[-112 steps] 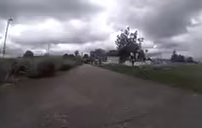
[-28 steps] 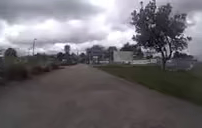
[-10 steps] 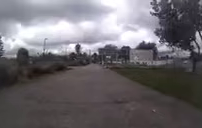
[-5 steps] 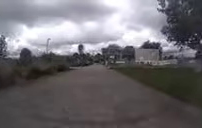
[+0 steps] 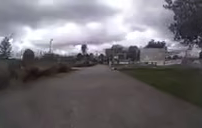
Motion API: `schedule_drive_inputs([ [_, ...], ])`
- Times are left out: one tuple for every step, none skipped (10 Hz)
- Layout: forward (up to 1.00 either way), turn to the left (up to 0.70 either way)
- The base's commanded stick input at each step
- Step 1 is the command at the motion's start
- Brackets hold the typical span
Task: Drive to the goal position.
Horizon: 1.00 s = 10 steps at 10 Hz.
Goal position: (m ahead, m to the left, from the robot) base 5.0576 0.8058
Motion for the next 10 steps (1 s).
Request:
schedule_drive_inputs([
  [1.0, 0.0],
  [1.0, 0.0],
  [1.0, 0.0],
  [1.0, 0.0],
  [1.0, 0.0],
  [1.0, 0.0],
  [1.0, 0.0],
  [1.0, 0.0],
  [1.0, 0.0],
  [1.0, 0.0],
])
